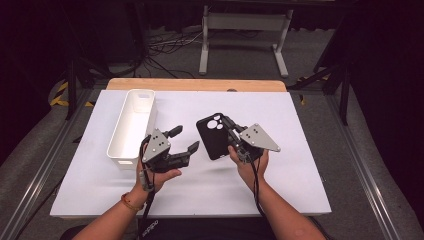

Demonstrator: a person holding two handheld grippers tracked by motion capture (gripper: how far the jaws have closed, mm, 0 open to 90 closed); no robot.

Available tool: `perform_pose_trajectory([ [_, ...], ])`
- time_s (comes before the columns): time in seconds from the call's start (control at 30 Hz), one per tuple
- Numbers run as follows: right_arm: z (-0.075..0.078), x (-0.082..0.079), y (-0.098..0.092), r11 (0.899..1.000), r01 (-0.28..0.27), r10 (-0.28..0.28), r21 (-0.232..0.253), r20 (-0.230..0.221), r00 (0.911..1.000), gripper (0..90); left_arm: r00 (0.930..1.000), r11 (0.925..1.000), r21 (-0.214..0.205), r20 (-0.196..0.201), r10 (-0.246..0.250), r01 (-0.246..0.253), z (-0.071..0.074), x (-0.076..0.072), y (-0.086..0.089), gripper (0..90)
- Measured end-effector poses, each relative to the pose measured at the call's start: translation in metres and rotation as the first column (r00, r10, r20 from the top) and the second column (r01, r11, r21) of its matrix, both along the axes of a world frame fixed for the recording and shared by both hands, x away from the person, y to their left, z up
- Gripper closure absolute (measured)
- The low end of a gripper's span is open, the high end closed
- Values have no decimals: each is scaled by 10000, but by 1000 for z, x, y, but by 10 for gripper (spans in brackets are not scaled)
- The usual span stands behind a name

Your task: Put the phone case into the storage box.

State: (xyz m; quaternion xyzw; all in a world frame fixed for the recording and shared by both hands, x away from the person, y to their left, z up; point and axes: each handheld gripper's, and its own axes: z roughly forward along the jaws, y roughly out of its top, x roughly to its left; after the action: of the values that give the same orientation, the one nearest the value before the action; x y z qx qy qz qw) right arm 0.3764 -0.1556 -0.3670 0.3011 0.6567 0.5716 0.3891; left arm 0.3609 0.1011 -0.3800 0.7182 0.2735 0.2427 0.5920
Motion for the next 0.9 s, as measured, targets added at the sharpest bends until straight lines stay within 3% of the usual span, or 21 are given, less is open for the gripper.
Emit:
perform_pose_trajectory([
  [0.1,-2,0,-2,9997,224,-224,131,13,9997,883,9999,9997,-206,-79,-141,139,1,2,-6,284],
  [0.23,-3,-1,-4,9988,450,-453,185,153,9989,883,9999,9999,-117,20,-113,114,2,4,-15,316],
  [0.37,-5,-1,-4,9986,515,-517,142,134,9986,883,9998,9998,-197,-200,28,-32,3,8,-20,424],
  [0.6,-7,-2,-1,9988,484,-483,-14,188,9987,883,9991,9993,-328,-400,150,-163,3,15,-19,528],
  [0.9,-10,-5,8,9989,346,-337,-327,282,9990,883,9983,9985,-555,-580,-44,12,4,20,-14,689],
])
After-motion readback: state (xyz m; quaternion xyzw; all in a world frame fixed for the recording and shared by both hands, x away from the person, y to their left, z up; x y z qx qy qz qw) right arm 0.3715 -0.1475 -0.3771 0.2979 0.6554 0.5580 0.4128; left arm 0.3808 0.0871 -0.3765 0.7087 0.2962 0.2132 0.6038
